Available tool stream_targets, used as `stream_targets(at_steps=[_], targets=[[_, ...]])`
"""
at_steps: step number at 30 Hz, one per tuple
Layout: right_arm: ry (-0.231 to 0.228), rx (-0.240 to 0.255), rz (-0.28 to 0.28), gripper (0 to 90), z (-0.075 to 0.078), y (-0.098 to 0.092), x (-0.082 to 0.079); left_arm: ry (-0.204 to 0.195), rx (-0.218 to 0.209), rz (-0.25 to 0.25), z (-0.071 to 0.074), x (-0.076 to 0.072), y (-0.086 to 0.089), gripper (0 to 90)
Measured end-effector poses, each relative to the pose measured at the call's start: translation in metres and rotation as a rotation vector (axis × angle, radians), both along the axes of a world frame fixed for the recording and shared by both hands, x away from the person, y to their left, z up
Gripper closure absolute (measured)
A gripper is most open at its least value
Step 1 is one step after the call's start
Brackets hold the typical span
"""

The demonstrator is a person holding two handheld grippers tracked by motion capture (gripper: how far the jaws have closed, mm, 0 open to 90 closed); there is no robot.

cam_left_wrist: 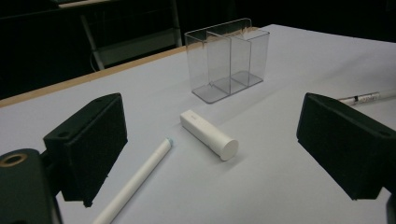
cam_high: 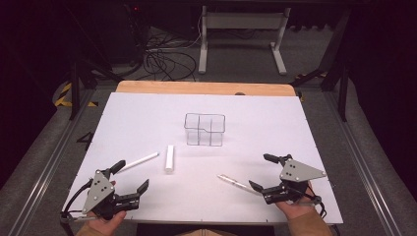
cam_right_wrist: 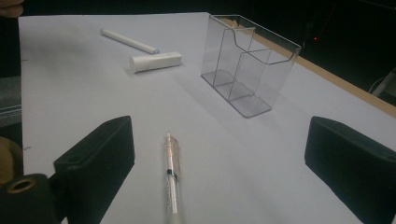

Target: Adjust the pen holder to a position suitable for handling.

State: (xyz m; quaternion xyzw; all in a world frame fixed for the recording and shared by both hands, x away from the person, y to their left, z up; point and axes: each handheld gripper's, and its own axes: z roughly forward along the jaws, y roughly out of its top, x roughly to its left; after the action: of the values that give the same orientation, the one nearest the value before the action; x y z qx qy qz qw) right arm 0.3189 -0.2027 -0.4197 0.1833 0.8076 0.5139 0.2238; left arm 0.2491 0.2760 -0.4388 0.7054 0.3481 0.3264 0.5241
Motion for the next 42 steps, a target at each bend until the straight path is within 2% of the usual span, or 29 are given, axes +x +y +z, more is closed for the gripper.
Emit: stream_targets(at_steps=[14,19,24,29,33,42], targets=[[0.005,-0.031,0.02,8.8,0.004,0.016,0.009,0.004,0.002,-0.002,0.0,0.0,0.0,9.4],[0.022,-0.046,0.018,8.9,0.005,0.017,0.009,0.003,0.005,-0.004,0.0,0.0,0.0,9.5],[0.037,-0.039,0.015,11.6,0.009,0.014,0.008,0.005,0.005,-0.003,0.0,0.0,0.0,9.5],[0.051,-0.056,0.017,15.3,0.01,0.015,0.007,0.004,0.006,-0.003,0.0,0.0,-0.001,9.5],[0.086,-0.096,0.023,20.4,0.011,0.016,0.008,0.005,0.007,-0.004,0.0,0.0,-0.001,9.6],[0.134,-0.182,0.022,25.4,0.008,0.014,0.008,0.003,0.007,-0.005,0.0,0.0,-0.001,9.7]])
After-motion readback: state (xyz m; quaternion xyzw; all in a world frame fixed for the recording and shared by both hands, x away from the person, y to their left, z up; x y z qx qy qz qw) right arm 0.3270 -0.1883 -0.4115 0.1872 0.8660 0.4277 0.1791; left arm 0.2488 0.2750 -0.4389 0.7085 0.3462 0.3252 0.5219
